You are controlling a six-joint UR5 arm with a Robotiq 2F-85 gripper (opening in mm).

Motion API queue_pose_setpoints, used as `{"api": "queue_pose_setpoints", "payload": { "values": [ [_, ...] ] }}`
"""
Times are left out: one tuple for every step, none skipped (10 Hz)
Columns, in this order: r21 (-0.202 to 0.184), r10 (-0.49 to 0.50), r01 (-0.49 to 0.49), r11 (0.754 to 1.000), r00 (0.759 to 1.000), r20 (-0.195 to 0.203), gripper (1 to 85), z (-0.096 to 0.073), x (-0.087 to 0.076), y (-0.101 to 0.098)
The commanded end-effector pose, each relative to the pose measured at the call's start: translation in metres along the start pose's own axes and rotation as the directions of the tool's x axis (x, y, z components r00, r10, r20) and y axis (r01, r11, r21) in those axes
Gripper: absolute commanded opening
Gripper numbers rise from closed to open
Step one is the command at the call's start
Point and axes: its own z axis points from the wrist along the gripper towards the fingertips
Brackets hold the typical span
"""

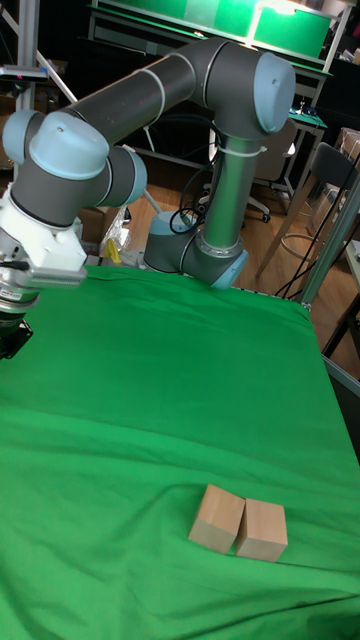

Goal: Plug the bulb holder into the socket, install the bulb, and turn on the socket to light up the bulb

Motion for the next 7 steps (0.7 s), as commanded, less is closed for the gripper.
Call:
{"api": "queue_pose_setpoints", "payload": {
  "values": [
    [0.039,0.141,-0.141,0.989,0.99,-0.003,1.0,-0.0025,-0.001,-0.0045],
    [0.051,0.145,-0.144,0.988,0.989,-0.013,4.7,-0.0042,0.0002,-0.0051],
    [0.042,0.12,-0.119,0.992,0.993,-0.008,17.7,-0.0032,-0.0011,-0.004],
    [0.04,0.09,-0.09,0.995,0.996,0.001,35.0,-0.0014,-0.0021,-0.006],
    [0.044,0.072,-0.073,0.996,0.997,0.005,39.7,-0.001,-0.0023,-0.0084],
    [0.044,0.045,-0.045,0.998,0.999,0.008,49.7,-0.0008,-0.0031,-0.0087],
    [0.035,0.015,-0.016,0.999,1.0,0.012,62.3,-0.0007,-0.0043,-0.0072]
  ]
}}
